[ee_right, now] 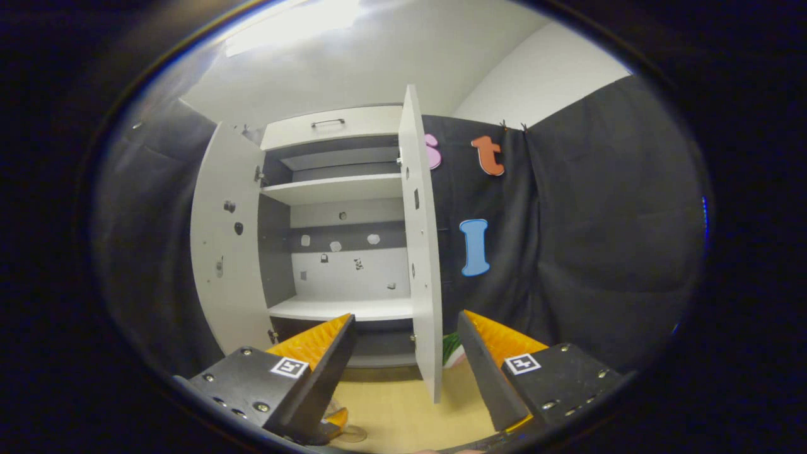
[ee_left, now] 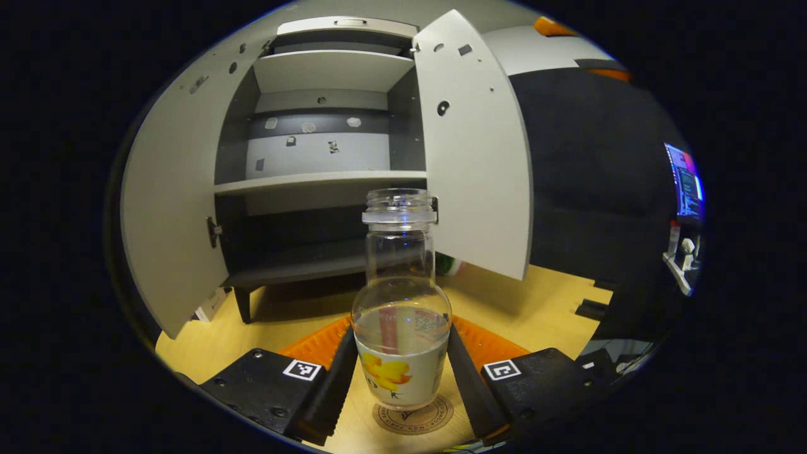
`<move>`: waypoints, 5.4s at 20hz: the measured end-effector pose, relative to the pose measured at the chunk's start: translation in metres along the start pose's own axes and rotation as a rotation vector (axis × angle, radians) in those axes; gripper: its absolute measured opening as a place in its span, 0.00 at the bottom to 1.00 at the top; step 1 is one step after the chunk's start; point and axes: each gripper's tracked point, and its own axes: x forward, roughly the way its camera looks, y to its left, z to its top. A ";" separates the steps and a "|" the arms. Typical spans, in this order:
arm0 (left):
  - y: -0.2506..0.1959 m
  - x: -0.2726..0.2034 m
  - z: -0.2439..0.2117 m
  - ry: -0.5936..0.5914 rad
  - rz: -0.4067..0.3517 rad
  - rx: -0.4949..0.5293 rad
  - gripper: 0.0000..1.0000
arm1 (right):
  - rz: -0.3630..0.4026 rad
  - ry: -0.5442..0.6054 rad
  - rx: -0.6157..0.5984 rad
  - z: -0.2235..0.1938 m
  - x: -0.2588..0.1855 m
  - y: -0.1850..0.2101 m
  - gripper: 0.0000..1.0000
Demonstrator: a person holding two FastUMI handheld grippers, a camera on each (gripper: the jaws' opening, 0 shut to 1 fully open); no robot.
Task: Grasp the bottle in the cabinet with the left hand and place it on the coaster, then close the right door with the right hand and the left door with the left hand.
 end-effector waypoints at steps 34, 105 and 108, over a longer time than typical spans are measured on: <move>0.050 -0.052 0.228 -0.125 0.032 -0.097 0.98 | -0.247 0.046 -0.085 -0.003 0.066 -0.190 0.97; 0.259 -0.260 0.239 -0.113 0.507 -0.086 0.97 | 0.124 0.005 -0.074 0.030 0.202 0.044 0.96; 0.292 -0.272 0.231 -0.075 0.572 -0.107 0.96 | 0.134 0.005 -0.088 0.030 0.187 0.042 0.96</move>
